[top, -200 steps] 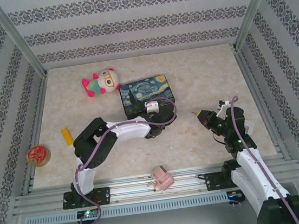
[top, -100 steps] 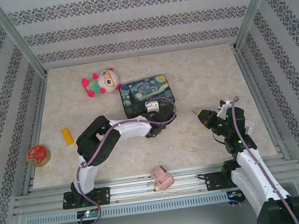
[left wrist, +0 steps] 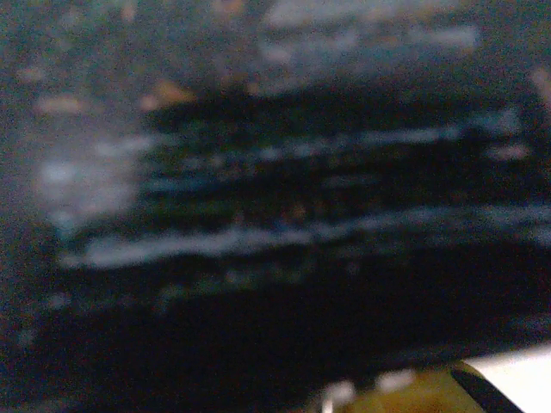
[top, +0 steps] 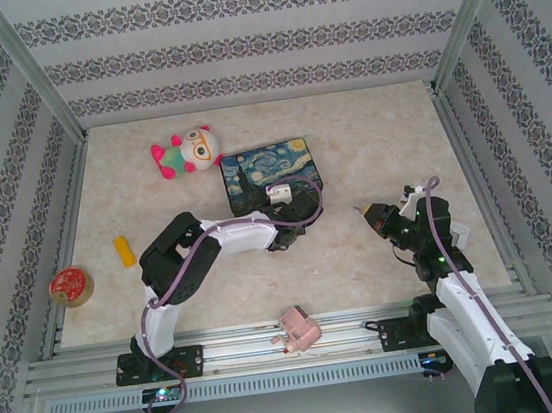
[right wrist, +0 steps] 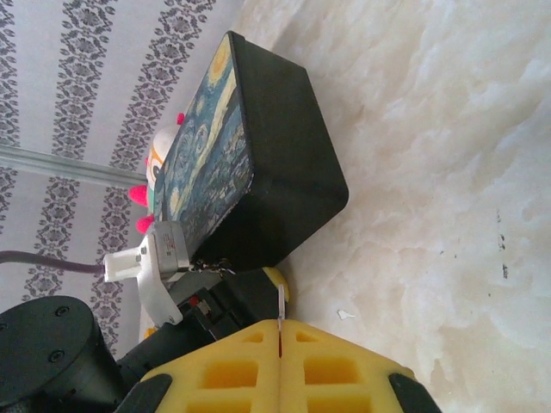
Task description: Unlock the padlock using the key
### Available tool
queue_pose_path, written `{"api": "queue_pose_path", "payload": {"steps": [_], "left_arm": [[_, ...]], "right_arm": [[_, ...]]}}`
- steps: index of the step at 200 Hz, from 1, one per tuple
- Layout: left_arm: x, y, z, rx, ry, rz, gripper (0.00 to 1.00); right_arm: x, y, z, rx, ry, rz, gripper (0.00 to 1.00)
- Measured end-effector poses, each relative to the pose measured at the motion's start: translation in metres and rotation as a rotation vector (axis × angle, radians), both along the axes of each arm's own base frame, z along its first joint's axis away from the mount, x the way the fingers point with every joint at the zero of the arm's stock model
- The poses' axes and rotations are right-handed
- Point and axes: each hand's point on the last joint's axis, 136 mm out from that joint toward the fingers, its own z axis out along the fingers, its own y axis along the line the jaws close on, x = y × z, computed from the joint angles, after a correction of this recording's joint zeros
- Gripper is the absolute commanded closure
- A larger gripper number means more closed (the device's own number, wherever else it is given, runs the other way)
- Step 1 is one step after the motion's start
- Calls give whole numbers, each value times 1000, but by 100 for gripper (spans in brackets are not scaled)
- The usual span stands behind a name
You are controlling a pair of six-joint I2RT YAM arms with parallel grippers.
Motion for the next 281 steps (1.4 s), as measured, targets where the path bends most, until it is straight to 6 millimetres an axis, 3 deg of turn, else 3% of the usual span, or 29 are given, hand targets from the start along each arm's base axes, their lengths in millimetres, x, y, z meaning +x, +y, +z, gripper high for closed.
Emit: {"api": "queue_pose_path", "payload": {"steps": [67,98,113,145,212,242,281], "left_arm": [[3,-19,4,-193,25,-7,90],[3,-44,10,-335,34,-44,93],[2,-51,11,-376,42,-57,99],[1,-62,14,-448,43,-79,99],[4,-71,20,-615,63,-58,98],[6,-74,24,-669,68,-46,99],[3,-72,26,-700,71,-25,100]], "right_arm": [[-12,6,-34,-12,21,43,100],[-15,14,-36,-25,-15,77,100],[-15,19,-37,-34,-27,90,100],[-13,29,-42,-57,-43,111,100],[-9,43,-35,-133,-151,120,100],[-4,43,-42,-158,-143,112,100],[-3,57,-47,-190,-170,159,100]]}}
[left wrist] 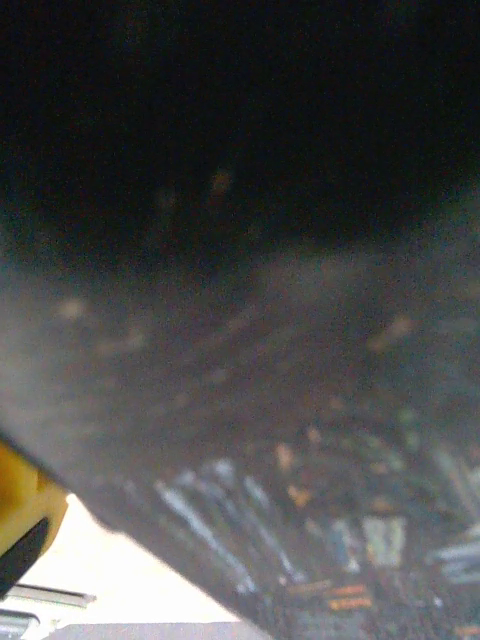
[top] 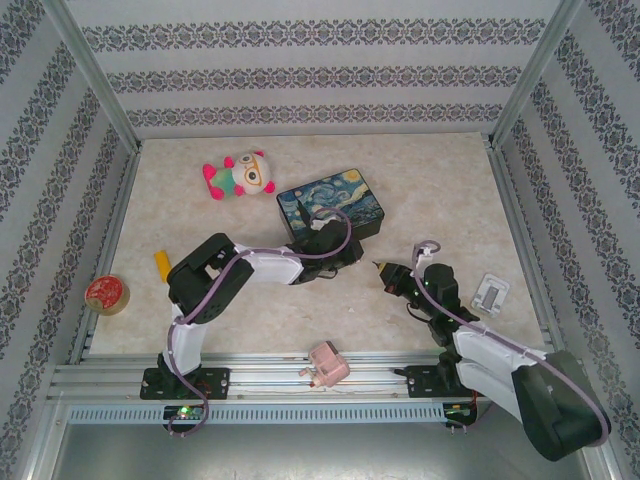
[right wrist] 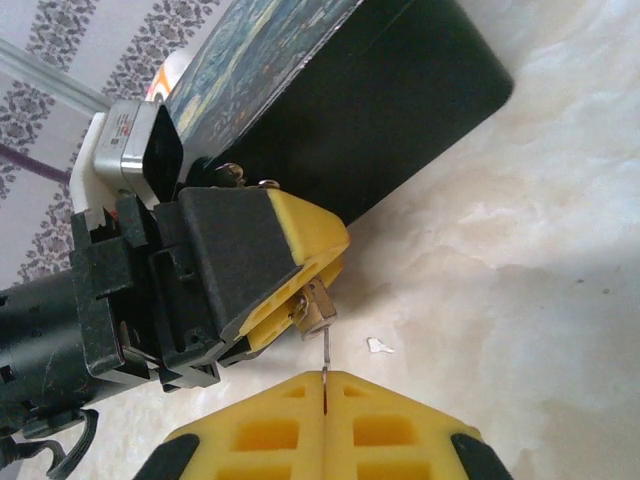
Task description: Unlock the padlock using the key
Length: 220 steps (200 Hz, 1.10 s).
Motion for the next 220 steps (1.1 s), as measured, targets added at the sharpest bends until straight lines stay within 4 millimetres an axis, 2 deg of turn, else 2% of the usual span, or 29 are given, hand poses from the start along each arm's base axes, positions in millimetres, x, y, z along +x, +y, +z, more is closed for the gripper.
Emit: {"api": "queue_pose_path", "payload": {"steps": [55,125,186,220], "left_arm": [[5,3,8,-82,23,50,100],[17,8,16,-167,25,124,100],[21,10,19,-188,24,153,100],[22,9,20,-199,24,161,100]], "right_arm": [[9,4,7,-26,-77,1,100],[20,14,-6,-13,-80,14,100],[33,25,-10,95,-54,-11,100],[37,25,-1,137,-72,-40,100]]}}
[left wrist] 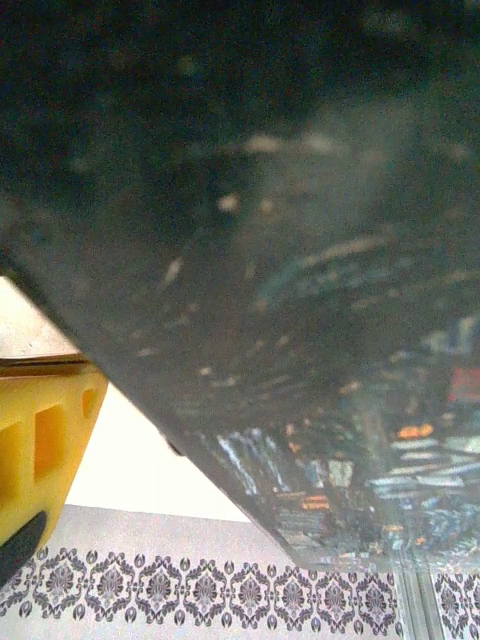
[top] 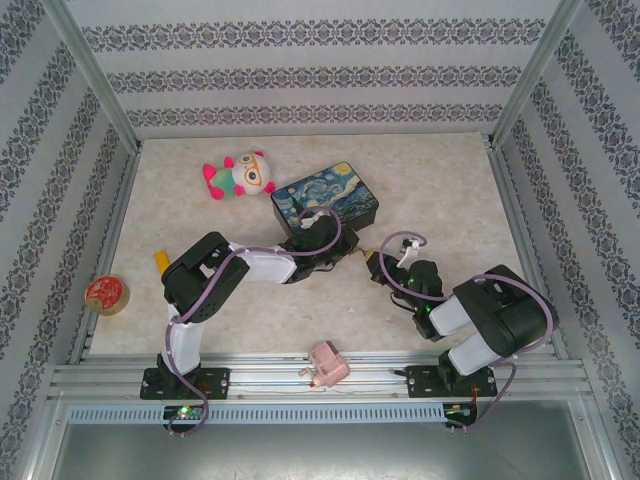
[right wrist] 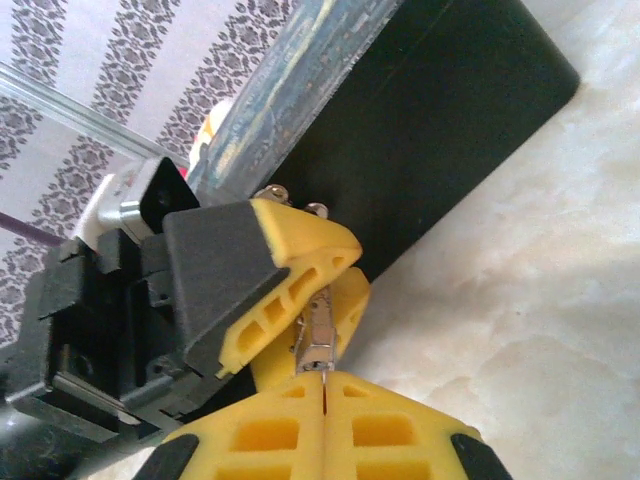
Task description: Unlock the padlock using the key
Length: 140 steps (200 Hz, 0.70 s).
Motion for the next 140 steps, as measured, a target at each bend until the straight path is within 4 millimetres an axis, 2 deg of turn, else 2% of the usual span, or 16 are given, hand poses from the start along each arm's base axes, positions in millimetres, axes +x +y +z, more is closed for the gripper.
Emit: {"api": "queue_pose_path", "payload": {"steps": [30,65,140], "left_arm": [[1,0,0,-4,-4,4,100],[2,-1,0,-9,-9,4,100],[3,-2,1,-16,-13,6,100]], "right_arm": [[1,0,5,26,-8,-27,100],[-8,-2,-3,30,24,-54,100],[-11,3,1,56,27,-76,100]]}}
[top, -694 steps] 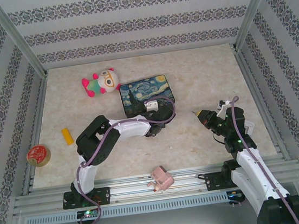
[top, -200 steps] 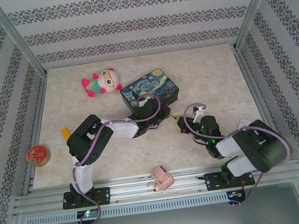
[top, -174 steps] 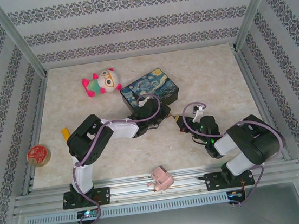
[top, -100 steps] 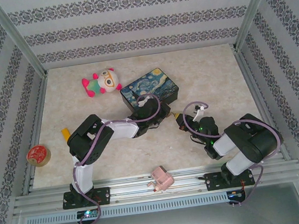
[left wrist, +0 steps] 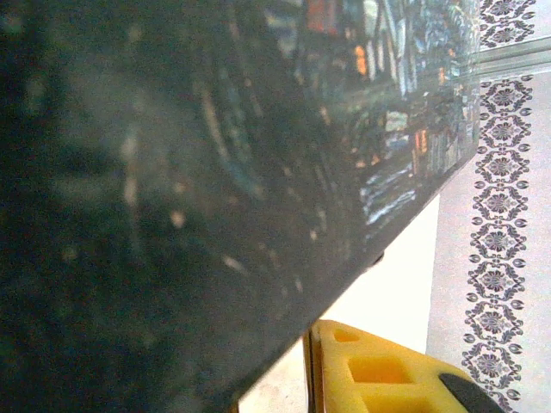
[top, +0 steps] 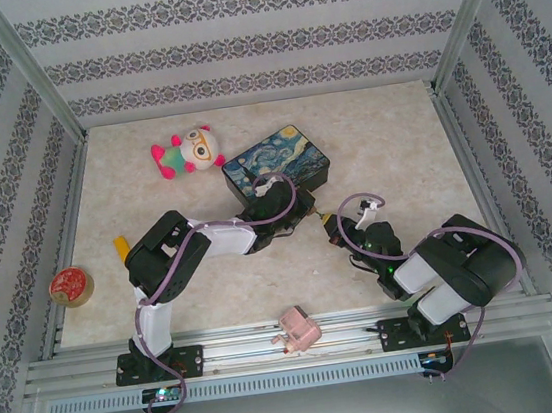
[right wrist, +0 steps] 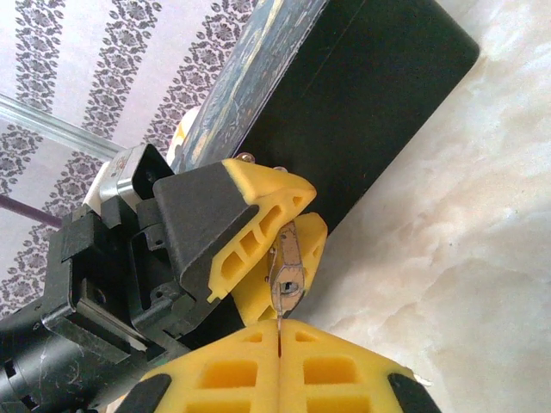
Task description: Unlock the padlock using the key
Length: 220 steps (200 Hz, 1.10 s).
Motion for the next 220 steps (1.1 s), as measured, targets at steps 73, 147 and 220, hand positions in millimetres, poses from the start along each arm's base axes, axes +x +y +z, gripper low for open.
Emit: {"api": "queue_pose_path", "payload": {"steps": [73,147,220], "left_arm": [[0,0,0,-4,1,2,100],[1,0,1,-11,2,6,100],[5,0,5,-47,4,15,100]], "right_arm": [[-3,8,-5,-8,12,11,100],[-5,11,-4,-21,0,-8,100],[1,5,-8,-43,1,-58,100]]}}
